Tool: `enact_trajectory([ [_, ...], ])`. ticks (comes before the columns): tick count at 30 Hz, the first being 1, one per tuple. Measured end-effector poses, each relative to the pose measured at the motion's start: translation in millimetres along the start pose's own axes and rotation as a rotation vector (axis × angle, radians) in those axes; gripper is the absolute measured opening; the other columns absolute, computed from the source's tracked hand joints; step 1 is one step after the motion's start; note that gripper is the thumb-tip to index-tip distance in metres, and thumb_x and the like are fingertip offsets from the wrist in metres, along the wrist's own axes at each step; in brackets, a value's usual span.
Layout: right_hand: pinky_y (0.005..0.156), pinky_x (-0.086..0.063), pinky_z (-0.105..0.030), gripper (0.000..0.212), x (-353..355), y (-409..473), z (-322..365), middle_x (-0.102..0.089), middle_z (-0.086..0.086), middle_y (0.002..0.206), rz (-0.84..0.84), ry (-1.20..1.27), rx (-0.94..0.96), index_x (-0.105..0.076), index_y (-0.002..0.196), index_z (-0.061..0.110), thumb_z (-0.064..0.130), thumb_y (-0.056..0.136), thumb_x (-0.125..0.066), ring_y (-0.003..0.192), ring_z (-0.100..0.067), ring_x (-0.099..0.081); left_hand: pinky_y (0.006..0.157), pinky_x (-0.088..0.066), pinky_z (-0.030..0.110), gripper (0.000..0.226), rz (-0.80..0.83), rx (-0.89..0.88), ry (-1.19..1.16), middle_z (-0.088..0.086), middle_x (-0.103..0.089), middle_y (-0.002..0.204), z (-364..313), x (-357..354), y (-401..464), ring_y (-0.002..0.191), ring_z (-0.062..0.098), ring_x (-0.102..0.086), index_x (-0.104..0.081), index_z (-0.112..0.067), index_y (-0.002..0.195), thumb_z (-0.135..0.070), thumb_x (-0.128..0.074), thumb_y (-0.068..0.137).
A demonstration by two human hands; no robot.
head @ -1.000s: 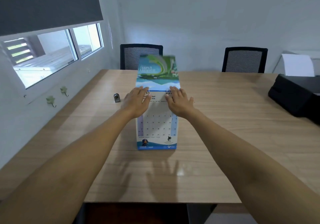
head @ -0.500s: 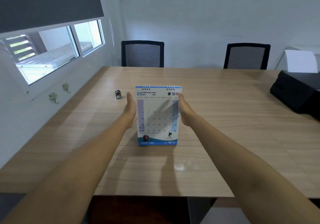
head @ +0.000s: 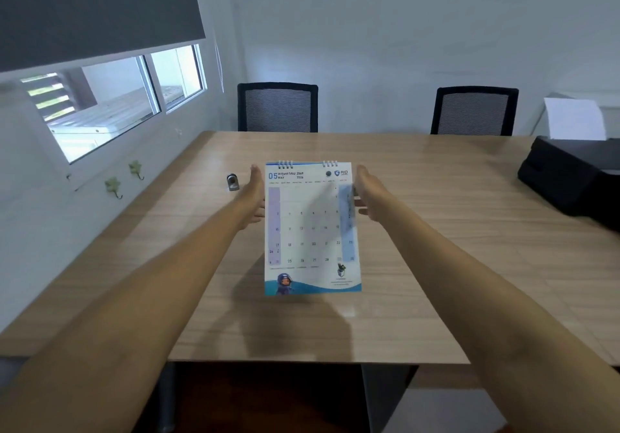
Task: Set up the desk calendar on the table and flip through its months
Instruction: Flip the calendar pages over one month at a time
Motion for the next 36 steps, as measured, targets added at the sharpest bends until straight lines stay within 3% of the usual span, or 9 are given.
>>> enact_trajectory([
  [3, 0.063, -0.044, -0.026, 0.044, 19.3, -3.1, 15.1, -0.066, -0.006, 0.077, -0.009, 0.139, 0.036, -0.054, 0.099, 0.01, 0.039, 0.097, -0.021, 0.07, -0.02, -0.057, 0.076, -0.051, 0.032, 0.097, -0.005, 0.059, -0.15, 0.013, -0.069, 0.097, -6.1, 16.0, 2.3, 0.092, 0.026, -0.066, -0.059, 0.005, 0.119, -0.071, -0.007, 0.089],
  [5, 0.055, -0.041, -0.025, 0.037, 25.9, -8.6, 24.1, -0.061, -0.001, 0.049, 0.009, 0.251, 0.063, -0.05, 0.106, 0.012, 0.037, 0.099, -0.024, 0.057, -0.017, -0.05, 0.076, -0.049, 0.033, 0.096, 0.02, 0.049, -0.276, 0.011, -0.067, 0.096, -14.9, 21.7, 0.0, 0.088, 0.025, -0.063, -0.057, 0.005, 0.122, -0.071, -0.007, 0.089],
  [6, 0.055, -0.041, -0.026, 0.035, 27.9, -8.7, 27.0, -0.061, -0.003, 0.051, 0.018, 0.326, 0.07, -0.048, 0.112, 0.013, 0.036, 0.1, -0.025, 0.058, -0.017, -0.051, 0.079, -0.049, 0.033, 0.097, 0.035, 0.031, -0.341, 0.012, -0.065, 0.101, -20.0, 23.9, 1.5, 0.091, 0.025, -0.061, -0.054, 0.005, 0.126, -0.07, -0.006, 0.089],
  [11, 0.088, -0.047, -0.043, 0.034, 11.6, -13.4, 40.8, -0.059, -0.012, 0.125, 0.123, 0.604, 0.152, -0.039, 0.128, 0.011, 0.023, 0.099, -0.026, 0.097, -0.025, -0.062, 0.104, -0.043, 0.04, 0.087, 0.098, -0.158, -0.388, 0.013, -0.06, 0.129, -41.1, 21.7, 8.4, 0.108, 0.028, -0.058, -0.058, -0.004, 0.125, -0.067, -0.006, 0.092],
  [16, 0.117, -0.023, -0.047, 0.051, -22.9, -12.1, 52.6, -0.016, -0.007, 0.159, 0.103, -0.133, 0.467, -0.013, 0.151, 0.014, 0.023, 0.101, -0.02, 0.145, -0.027, -0.019, 0.116, -0.023, 0.044, 0.077, -0.005, -0.407, 0.101, 0.004, -0.041, 0.152, -54.7, -1.0, 11.7, 0.142, 0.026, -0.033, -0.043, -0.019, 0.143, -0.064, -0.006, 0.093],
  [20, 0.12, 0.003, -0.057, 0.062, -37.4, 7.4, 40.9, 0.018, 0.003, 0.161, 0.021, -0.86, 0.534, 0.008, 0.153, 0.024, 0.044, 0.101, -0.017, 0.149, -0.023, 0.015, 0.12, -0.018, 0.045, 0.08, -0.051, -0.515, 0.489, 0.004, -0.029, 0.158, -50.1, -14.3, 32.8, 0.148, 0.025, -0.021, -0.034, -0.018, 0.147, -0.067, -0.01, 0.088],
  [24, 0.116, 0.01, -0.061, 0.072, -36.5, 18.3, 28.7, 0.021, 0.006, 0.16, -0.014, -1.069, 0.484, 0.01, 0.152, 0.027, 0.062, 0.094, -0.011, 0.148, -0.019, 0.018, 0.122, -0.008, 0.046, 0.093, -0.045, -0.542, 0.806, 0.005, -0.008, 0.163, -39.0, -22.6, 52.4, 0.151, 0.022, -0.002, -0.021, -0.016, 0.153, -0.073, 0.003, 0.083],
  [32, 0.116, 0.01, -0.062, 0.076, -29.3, 30.8, 24.5, 0.01, 0.002, 0.163, -0.059, -1.077, 0.491, 0.008, 0.153, 0.024, 0.065, 0.092, -0.012, 0.15, -0.018, 0.012, 0.121, -0.007, 0.051, 0.08, -0.118, -0.548, 0.84, 0.001, -0.014, 0.162, -40.2, -23.2, 55.0, 0.151, 0.02, -0.007, -0.019, -0.02, 0.152, -0.069, -0.012, 0.089],
  [36, 0.118, 0.008, -0.055, 0.075, -24.2, 29.6, 16.1, 0.018, 0.001, 0.161, -0.147, -0.606, 0.391, 0.012, 0.152, 0.02, 0.061, 0.095, -0.014, 0.149, -0.019, 0.015, 0.121, -0.003, 0.045, 0.083, -0.207, -0.42, 0.515, 0.002, -0.005, 0.163, -28.7, -17.3, 55.5, 0.151, 0.02, -0.002, -0.011, -0.021, 0.154, -0.072, -0.008, 0.088],
])
Point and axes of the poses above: each hand's wrist, its own y-axis towards the middle knuckle, its own x-axis out of the back of the hand, z = x × y, the point moved 5 cm from there along y, towards the middle knuckle
